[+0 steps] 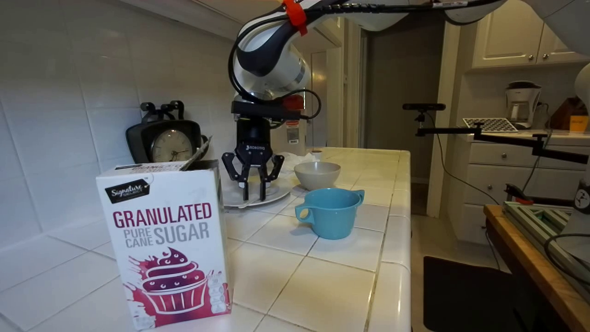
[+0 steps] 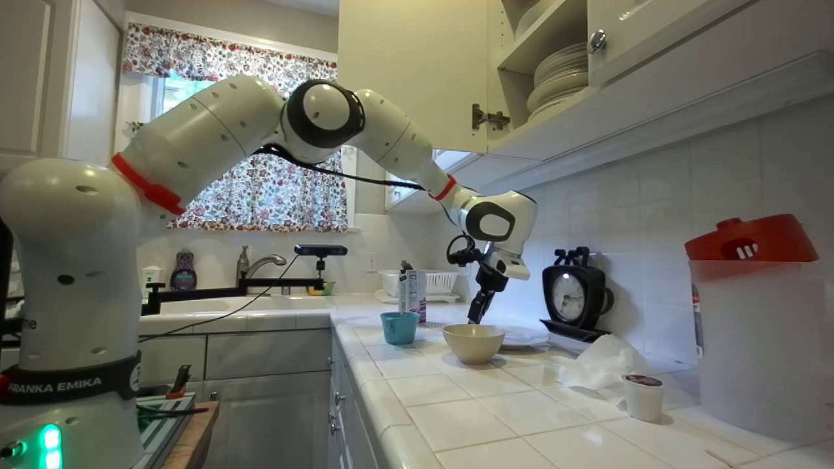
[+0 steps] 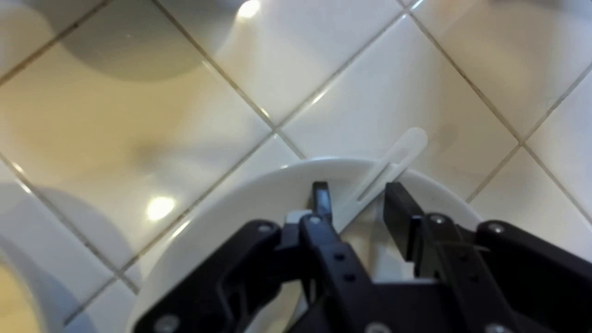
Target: Use the plastic spoon to stir the contents of the ceramic bowl
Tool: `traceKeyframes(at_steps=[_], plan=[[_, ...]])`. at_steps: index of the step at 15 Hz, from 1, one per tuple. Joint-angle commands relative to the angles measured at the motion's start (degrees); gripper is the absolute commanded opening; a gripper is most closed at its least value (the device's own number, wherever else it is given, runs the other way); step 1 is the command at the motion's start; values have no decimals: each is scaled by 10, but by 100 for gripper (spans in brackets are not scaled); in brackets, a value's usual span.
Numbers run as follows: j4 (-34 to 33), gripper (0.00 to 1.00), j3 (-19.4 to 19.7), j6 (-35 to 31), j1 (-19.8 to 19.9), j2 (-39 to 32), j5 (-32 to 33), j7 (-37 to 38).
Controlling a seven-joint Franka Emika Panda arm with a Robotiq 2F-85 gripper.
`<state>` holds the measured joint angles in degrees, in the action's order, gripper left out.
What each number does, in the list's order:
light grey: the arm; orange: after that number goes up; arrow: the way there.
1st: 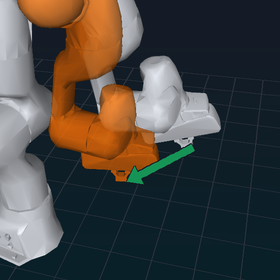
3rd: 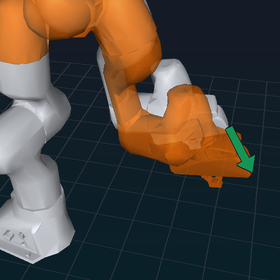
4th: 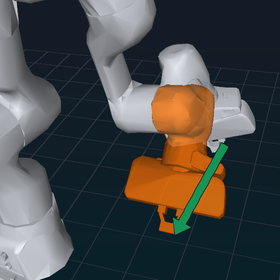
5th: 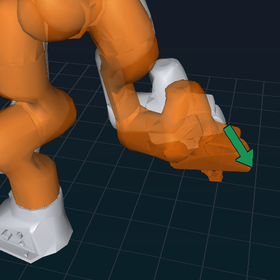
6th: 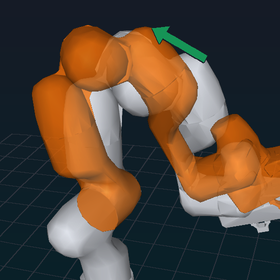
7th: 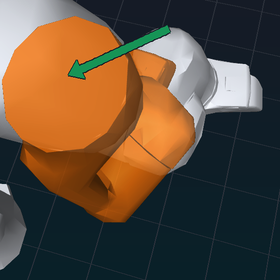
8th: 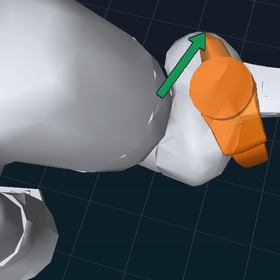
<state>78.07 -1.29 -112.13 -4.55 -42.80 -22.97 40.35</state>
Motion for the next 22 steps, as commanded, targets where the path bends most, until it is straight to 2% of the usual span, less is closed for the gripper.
traceKeyframes(at_steps=[1,13,14,15,17,22], plan=[[-41,40,-7,44,7,-27,6,-12],[-84,39,-2,127,7,-54,19,-27],[-87,31,-2,130,6,-56,20,-28],[-91,15,-1,135,6,-58,24,-28],[-97,1,-1,141,5,-60,27,-29],[-108,3,-1,148,3,-65,32,-33]])
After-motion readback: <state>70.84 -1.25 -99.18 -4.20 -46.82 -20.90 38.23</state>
